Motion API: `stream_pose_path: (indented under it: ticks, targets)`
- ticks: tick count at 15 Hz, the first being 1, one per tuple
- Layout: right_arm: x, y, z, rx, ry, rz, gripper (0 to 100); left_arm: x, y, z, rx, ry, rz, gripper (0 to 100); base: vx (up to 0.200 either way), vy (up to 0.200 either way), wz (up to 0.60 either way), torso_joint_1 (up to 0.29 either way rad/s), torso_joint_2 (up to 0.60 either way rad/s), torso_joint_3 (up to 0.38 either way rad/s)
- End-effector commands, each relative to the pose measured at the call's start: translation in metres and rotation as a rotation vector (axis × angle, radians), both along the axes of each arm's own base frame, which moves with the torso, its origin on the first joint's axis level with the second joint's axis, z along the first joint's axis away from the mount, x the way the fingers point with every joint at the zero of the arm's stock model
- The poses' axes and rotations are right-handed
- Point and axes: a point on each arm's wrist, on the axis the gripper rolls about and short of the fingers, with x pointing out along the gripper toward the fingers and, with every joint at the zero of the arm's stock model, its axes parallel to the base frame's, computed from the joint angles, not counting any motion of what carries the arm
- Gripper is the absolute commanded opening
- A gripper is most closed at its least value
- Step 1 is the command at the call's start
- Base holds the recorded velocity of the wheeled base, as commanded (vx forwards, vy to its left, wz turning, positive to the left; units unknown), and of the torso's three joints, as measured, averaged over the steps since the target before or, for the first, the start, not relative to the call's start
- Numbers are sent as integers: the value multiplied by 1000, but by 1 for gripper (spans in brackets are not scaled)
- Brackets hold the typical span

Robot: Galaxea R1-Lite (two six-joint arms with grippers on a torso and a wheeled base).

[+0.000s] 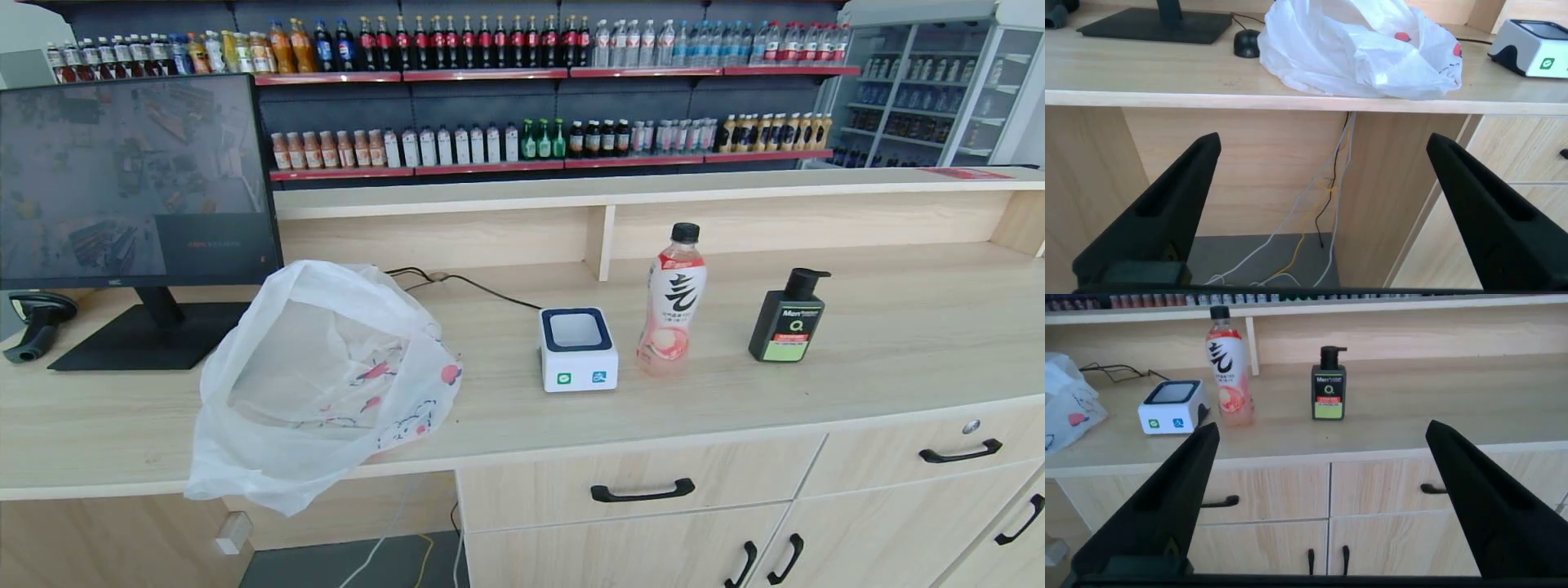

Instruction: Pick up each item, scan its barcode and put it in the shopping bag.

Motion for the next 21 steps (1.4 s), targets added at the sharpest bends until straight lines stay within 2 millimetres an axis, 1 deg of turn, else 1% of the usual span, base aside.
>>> stream_pose_path:
  ticks: [1,3,4,5,7,8,9,11,12,13,14,16,19,21]
  targets:
    - [65,5,34,-11,-3,35,100,0,0,0,0,-1,0,100,0,0,0,0,0,0]
    - [100,9,27,-7,-42,48,100,0,0,0,0,-1,0,100,0,0,0,0,0,0]
    - [111,11,27,-7,-57,57,100,0,0,0,0,-1,0,100,0,0,0,0,0,0]
    - [136,13,30,-3,-112,58,100,0,0,0,0,-1,0,100,0,0,0,0,0,0]
    - [177,18,35,0,-215,61,100,0,0,0,0,-1,0,100,0,0,0,0,0,0]
    - [187,20,36,3,-242,63,100,0,0,0,0,-1,0,100,0,0,0,0,0,0]
    - [217,27,35,9,-305,72,100,0,0,0,0,-1,0,100,0,0,0,0,0,0]
    - [239,39,34,2,-295,104,100,0,0,0,0,-1,0,100,0,0,0,0,0,0]
    - [247,46,29,1,-276,106,100,0,0,0,0,-1,0,100,0,0,0,0,0,0]
    - [249,51,26,7,-261,101,100,0,0,0,0,-1,0,100,0,0,0,0,0,0]
    - [248,59,20,13,-237,114,100,0,0,0,0,-1,0,100,0,0,0,0,0,0]
    - [248,70,13,8,-209,152,100,0,0,0,0,-1,0,100,0,0,0,0,0,0]
    - [251,76,-1,-13,-153,171,100,0,0,0,0,-1,0,100,0,0,0,0,0,0]
    - [248,83,-17,-22,-82,202,100,0,0,0,0,-1,0,100,0,0,0,0,0,0]
